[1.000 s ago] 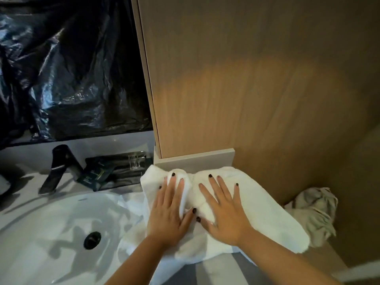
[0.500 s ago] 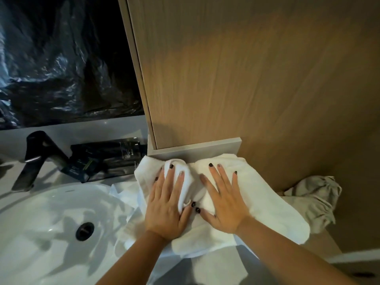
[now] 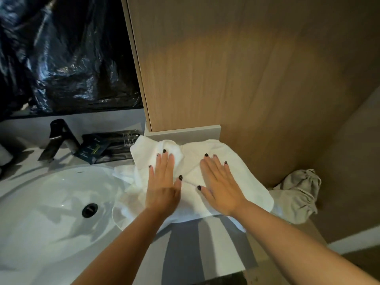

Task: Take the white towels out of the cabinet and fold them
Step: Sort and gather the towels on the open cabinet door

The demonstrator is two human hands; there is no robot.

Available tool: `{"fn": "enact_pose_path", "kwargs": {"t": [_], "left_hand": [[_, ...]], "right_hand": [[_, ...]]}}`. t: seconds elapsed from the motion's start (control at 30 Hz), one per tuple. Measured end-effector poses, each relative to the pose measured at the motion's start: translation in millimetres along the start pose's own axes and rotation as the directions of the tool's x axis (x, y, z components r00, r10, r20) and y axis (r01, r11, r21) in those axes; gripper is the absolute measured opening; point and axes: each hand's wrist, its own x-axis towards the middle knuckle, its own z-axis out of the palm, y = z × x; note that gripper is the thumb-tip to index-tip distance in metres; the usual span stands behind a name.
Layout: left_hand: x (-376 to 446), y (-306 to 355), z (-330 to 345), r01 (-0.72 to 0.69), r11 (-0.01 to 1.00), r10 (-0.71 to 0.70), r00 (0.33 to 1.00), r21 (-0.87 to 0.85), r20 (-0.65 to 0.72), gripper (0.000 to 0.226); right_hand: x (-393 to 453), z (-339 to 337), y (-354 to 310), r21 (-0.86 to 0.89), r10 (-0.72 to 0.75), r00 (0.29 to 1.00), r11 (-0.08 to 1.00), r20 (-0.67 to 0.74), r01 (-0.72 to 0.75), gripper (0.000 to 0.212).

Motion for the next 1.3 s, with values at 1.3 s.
{"fn": "enact_pose_path", "kwargs": {"t": [1.3], "left_hand": [[-311.0,231.3,160.4,0.033,0.998,-0.055,0.912,0.062,0.405,0.063]], "right_hand": [[-402.3,100.0,129.5,0.224,0.113,0.952,0.958,0.286,-0.181,0.058]]}}
